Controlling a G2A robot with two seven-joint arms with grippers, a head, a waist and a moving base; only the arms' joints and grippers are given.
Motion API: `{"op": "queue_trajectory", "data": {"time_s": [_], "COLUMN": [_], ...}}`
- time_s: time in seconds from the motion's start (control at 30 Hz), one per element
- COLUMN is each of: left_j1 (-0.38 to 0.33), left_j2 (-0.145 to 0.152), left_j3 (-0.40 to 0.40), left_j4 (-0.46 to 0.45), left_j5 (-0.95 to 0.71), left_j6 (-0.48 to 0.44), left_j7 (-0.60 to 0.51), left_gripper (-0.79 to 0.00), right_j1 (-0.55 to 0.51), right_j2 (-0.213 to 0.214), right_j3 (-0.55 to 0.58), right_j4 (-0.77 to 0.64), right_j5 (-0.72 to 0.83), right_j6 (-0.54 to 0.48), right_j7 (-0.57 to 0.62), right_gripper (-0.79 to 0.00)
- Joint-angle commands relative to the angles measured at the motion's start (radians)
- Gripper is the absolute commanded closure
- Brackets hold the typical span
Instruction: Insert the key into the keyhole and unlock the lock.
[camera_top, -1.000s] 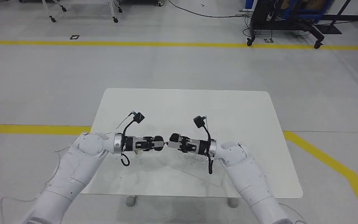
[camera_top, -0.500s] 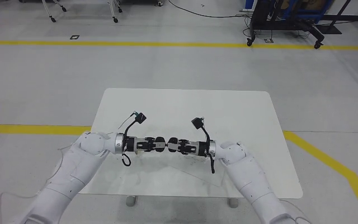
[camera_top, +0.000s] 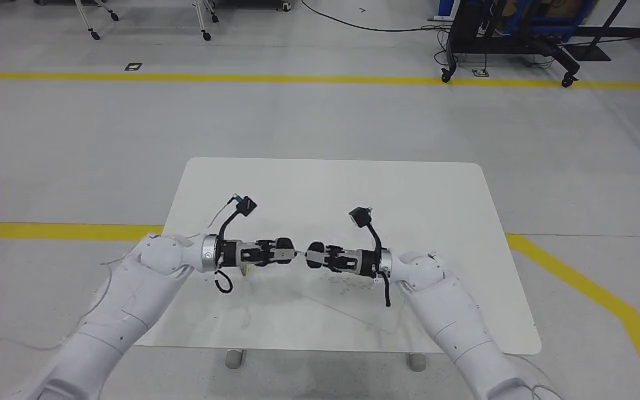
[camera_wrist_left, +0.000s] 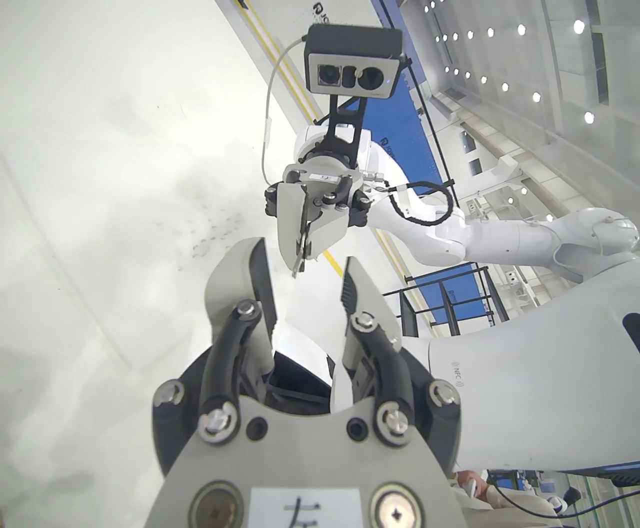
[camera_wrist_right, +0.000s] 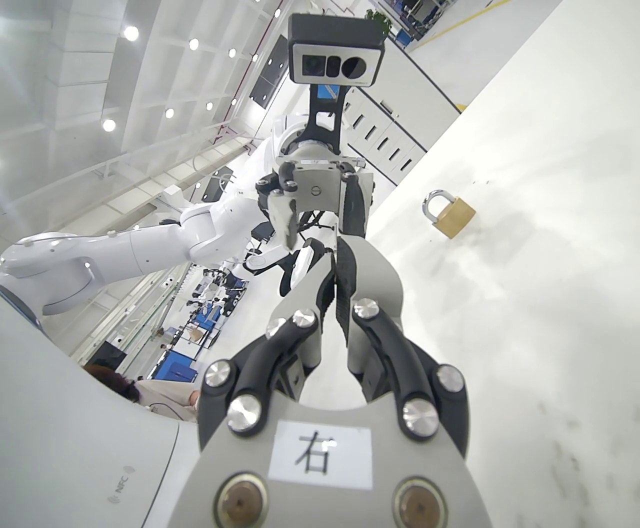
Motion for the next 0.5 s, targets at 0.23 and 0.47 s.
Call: {"op": "queue_trajectory", "data": {"time_s": [0.23,0.47], "left_j1": [0.108,0.402], "left_j2": [0.079,0.144], "left_j3": [-0.174,-0.365], "left_j4": [-0.062,-0.333], "left_j5": [0.349,0.697], "left_j6": [0.026,0.307], "left_j7": [0.187,0.442], "left_gripper": [-0.785,-0.619], "right_j1": [-0.078,-0.087], "right_j2": [0.046,0.05], "right_j3": [0.117,0.124], "right_j4": [-0.073,-0.084], "right_j5": [-0.023,-0.027], "right_j6": [-0.06,-0.056], "right_j7": [-0.086,-0.089], "right_gripper": [0.0,0.0]}}
